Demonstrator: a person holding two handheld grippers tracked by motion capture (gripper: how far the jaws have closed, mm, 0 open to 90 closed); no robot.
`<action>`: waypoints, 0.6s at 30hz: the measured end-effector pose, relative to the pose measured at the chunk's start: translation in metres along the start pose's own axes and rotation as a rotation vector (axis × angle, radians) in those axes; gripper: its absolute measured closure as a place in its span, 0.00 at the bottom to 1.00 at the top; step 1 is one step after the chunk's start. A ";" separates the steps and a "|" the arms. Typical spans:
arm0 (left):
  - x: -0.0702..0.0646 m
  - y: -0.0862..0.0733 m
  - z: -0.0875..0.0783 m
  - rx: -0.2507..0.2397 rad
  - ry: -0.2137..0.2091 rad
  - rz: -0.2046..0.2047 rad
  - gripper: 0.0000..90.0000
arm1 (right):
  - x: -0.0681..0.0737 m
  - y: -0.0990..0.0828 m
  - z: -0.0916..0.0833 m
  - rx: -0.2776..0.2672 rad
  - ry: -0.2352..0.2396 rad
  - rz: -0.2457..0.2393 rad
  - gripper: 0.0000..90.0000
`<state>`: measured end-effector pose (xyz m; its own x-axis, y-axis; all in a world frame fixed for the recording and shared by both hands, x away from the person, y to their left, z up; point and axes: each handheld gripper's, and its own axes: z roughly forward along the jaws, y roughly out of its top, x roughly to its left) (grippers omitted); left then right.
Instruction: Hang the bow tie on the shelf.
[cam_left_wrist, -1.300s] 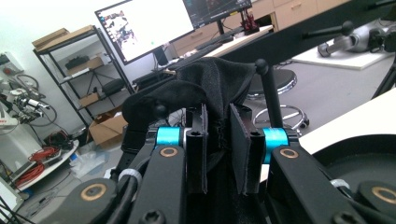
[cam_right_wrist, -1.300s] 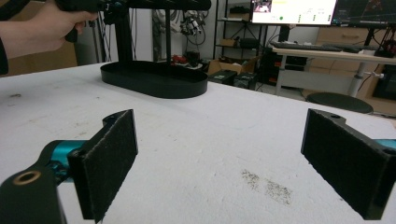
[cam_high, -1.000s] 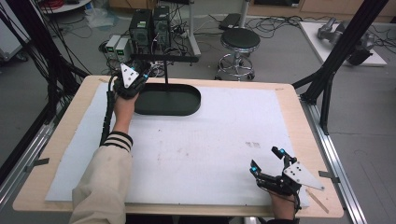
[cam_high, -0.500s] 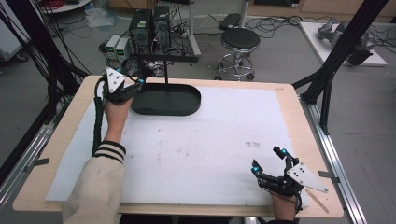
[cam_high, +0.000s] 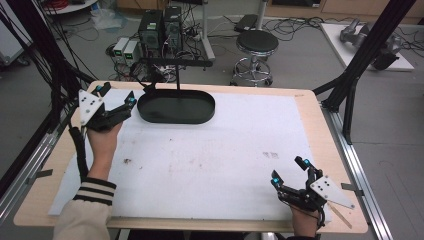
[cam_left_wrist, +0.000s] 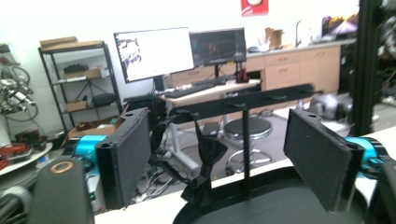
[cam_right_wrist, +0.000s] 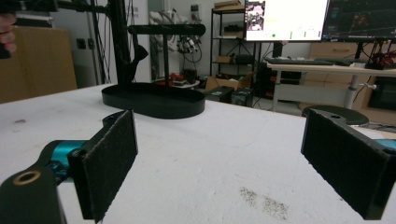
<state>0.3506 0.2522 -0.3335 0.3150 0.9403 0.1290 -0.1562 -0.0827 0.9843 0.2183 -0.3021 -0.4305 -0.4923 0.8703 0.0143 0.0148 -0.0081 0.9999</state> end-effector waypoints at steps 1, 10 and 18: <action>0.000 0.000 0.000 0.000 0.000 0.000 0.23 | 0.000 0.000 0.000 -0.005 -0.003 -0.003 0.11; 0.005 0.002 -0.062 0.023 0.009 -0.021 0.18 | -0.004 0.000 -0.002 -0.018 -0.034 0.002 0.11; 0.020 -0.021 -0.115 0.055 0.053 -0.051 0.18 | -0.005 0.002 -0.004 -0.036 -0.062 0.009 0.11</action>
<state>0.2525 0.3102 -0.3659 0.2711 0.9598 0.0731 -0.0895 -0.0505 0.9947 0.2166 -0.3083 -0.4282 -0.4374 0.8990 0.0237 -0.0132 -0.0328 0.9994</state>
